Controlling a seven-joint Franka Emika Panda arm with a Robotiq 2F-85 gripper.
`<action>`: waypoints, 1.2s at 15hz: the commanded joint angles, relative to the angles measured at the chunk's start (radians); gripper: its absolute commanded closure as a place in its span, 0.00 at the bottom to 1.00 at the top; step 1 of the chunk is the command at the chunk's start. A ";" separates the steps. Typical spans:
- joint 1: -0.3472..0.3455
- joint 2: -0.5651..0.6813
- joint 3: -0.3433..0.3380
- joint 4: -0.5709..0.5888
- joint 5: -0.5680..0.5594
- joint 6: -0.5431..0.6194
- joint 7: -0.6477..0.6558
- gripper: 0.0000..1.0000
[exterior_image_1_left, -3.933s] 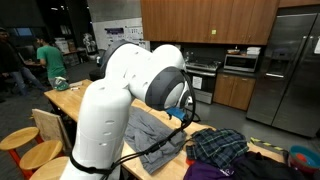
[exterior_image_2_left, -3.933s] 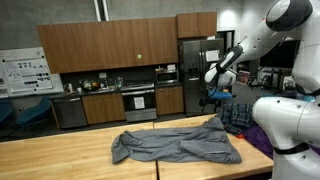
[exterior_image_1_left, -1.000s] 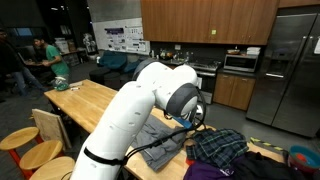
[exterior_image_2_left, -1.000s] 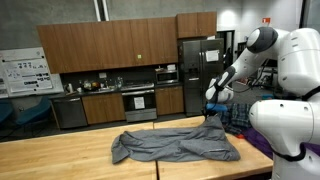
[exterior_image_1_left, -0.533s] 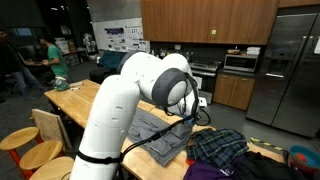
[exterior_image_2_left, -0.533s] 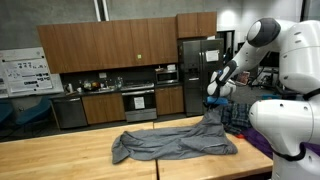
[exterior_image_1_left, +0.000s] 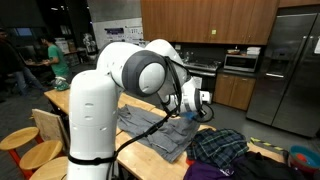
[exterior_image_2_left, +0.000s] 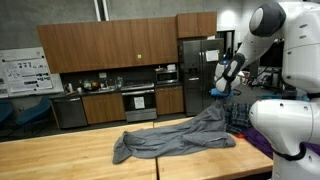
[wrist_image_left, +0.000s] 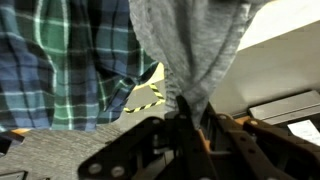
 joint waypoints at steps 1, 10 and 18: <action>-0.040 0.125 0.000 -0.062 -0.126 -0.029 0.197 0.96; -0.098 0.275 0.002 -0.115 -0.438 -0.236 0.723 0.96; -0.438 0.260 0.418 -0.115 -0.551 -0.458 0.898 0.35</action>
